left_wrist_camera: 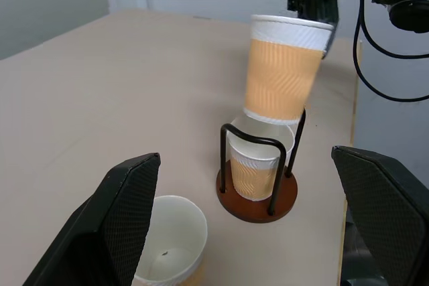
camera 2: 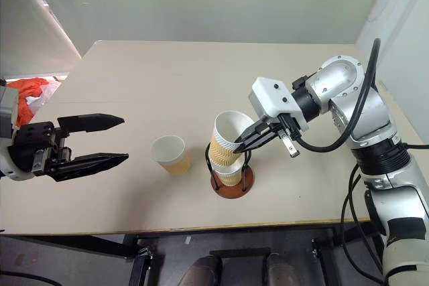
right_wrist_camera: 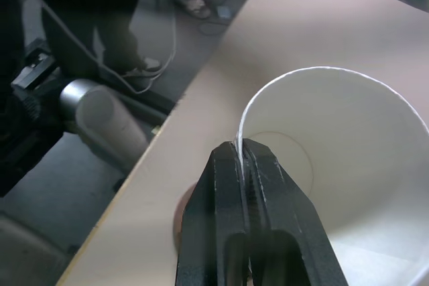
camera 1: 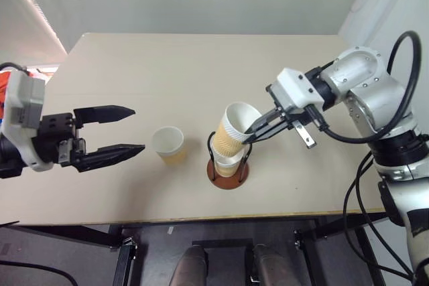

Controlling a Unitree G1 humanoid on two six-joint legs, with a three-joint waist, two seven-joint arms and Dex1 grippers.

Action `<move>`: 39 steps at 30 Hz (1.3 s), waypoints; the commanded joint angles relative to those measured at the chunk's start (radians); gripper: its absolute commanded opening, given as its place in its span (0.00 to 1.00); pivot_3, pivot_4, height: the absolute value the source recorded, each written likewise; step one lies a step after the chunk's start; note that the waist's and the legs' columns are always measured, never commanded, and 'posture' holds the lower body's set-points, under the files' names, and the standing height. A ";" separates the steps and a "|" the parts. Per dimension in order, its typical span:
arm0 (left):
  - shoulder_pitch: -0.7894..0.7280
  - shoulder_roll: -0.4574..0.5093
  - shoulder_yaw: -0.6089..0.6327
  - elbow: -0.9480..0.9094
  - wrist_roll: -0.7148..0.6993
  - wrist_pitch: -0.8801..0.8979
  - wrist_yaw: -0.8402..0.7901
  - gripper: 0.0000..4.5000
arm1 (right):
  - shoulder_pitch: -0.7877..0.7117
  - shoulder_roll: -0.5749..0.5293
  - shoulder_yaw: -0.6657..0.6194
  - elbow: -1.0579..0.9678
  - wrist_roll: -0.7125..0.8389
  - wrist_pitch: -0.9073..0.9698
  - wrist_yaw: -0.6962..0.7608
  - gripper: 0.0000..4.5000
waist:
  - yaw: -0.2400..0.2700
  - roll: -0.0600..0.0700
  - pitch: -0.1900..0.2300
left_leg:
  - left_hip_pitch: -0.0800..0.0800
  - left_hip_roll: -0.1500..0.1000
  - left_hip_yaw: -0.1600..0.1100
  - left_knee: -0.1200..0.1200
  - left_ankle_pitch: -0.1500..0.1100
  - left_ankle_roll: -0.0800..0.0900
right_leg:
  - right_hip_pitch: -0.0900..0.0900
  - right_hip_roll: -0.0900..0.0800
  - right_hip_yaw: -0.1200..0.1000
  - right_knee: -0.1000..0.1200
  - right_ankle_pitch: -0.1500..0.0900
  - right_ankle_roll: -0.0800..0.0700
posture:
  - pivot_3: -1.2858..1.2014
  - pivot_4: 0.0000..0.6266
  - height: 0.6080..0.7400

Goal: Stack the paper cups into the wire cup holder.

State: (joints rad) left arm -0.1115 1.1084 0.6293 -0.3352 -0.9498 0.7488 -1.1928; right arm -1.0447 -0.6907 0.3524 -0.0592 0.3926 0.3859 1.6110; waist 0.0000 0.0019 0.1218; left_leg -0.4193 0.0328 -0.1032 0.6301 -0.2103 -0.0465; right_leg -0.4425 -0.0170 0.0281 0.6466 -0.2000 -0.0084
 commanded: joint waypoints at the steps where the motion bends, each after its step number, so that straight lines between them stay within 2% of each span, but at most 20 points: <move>1: -0.002 0.000 0.035 -0.023 0.001 -0.017 0.006 1.00 | 0.008 -0.006 0.009 -0.034 -0.046 -0.036 -0.001 0.01 | 0.000 0.000 0.000 | 0.000 0.000 0.000 0.000 0.000 0.000 | 0.000 0.000 0.000 0.000 0.000 0.000 | 0.52 0.24 1.00; 4: -0.003 0.000 0.033 -0.024 0.003 -0.019 0.007 1.00 | 0.013 -0.003 0.013 -0.033 -0.072 -0.050 -0.006 0.01 | 0.000 0.000 0.000 | 0.000 0.000 0.000 0.000 0.000 0.000 | 0.000 0.000 0.000 0.000 0.000 0.000 | 0.52 0.24 1.00; 7: -0.008 -0.001 0.026 -0.023 0.004 -0.022 0.011 1.00 | 0.006 0.005 0.015 -0.007 -0.103 -0.065 -0.013 0.14 | 0.000 0.000 0.000 | 0.000 0.000 0.000 0.000 0.001 0.000 | 0.000 0.000 0.000 0.000 0.000 0.000 | 0.52 0.24 1.00; 16: -0.009 0.029 -0.003 -0.011 0.036 -0.037 -0.026 1.00 | -0.014 0.013 -0.006 0.010 -0.087 -0.061 0.003 0.81 | 0.000 0.000 0.000 | 0.000 0.000 0.000 0.000 0.000 0.000 | 0.000 0.000 0.000 0.000 0.000 0.000 | 0.52 0.24 1.00; 18: 0.001 0.074 -0.055 0.006 0.107 -0.075 -0.070 1.00 | -0.022 0.024 -0.026 0.017 -0.068 -0.052 0.003 0.96 | 0.000 0.000 0.000 | 0.000 0.000 0.000 0.000 0.000 0.000 | 0.000 0.000 0.000 0.000 0.000 0.000 | 0.52 0.24 1.00; 19: 0.012 0.101 -0.095 0.014 0.158 -0.106 -0.096 1.00 | -0.025 0.035 -0.043 0.020 -0.046 -0.039 -0.001 0.99 | 0.000 0.000 0.000 | 0.000 0.000 0.000 0.000 0.000 0.000 | 0.000 0.000 0.000 0.000 0.000 0.000 | 0.52 0.24 1.00; 22: 0.002 0.146 -0.215 0.046 0.277 -0.205 -0.139 1.00 | -0.031 0.095 -0.106 0.024 0.044 0.066 -0.070 0.99 | 0.000 0.000 0.000 | 0.000 0.000 0.000 0.000 0.000 0.000 | -0.001 0.000 0.001 0.000 0.000 0.000 | 0.52 0.24 1.00; 24: -0.073 0.141 -0.337 0.081 0.368 -0.263 -0.113 1.00 | -0.037 0.159 -0.144 0.028 0.084 0.143 -0.160 0.99 | 0.000 0.000 0.000 | 0.000 0.000 0.000 0.000 0.000 0.000 | -0.001 0.000 0.001 0.001 0.000 0.000 | 0.52 0.24 1.00; 26: -0.146 0.111 -0.445 0.122 0.441 -0.322 -0.116 1.00 | -0.020 0.182 -0.132 0.013 0.067 0.147 -0.192 0.99 | 0.004 -0.001 -0.001 | 0.000 0.000 -0.001 0.000 0.001 -0.001 | -0.002 0.001 0.001 0.001 0.000 -0.001 | 0.52 0.24 1.00; 31: -0.310 0.015 -0.628 0.220 0.557 -0.407 -0.144 1.00 | 0.012 0.173 -0.115 -0.030 0.054 0.161 -0.219 0.99 | 0.007 -0.002 -0.001 | -0.003 -0.001 -0.001 0.000 0.000 0.000 | -0.004 0.000 0.000 0.000 0.001 -0.005 | 0.52 0.24 1.00; 39: -0.424 -0.065 -0.800 0.303 0.694 -0.489 -0.220 1.00 | 0.033 0.143 -0.113 -0.051 0.027 0.175 -0.271 0.99 | 0.005 -0.002 -0.001 | -0.007 0.000 -0.001 0.000 -0.004 0.000 | -0.008 0.000 0.000 0.000 0.003 -0.001 | 0.52 0.24 1.00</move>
State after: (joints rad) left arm -0.5136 1.0453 -0.1549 -0.0421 -0.2855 0.2825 -1.3959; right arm -1.0047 -0.5359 0.2547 -0.0803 0.4268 0.5609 1.3575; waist 0.0051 -0.0001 0.1205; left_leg -0.4260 0.0328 -0.1043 0.6305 -0.2140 -0.0466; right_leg -0.4504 -0.0173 0.0278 0.6464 -0.1968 -0.0083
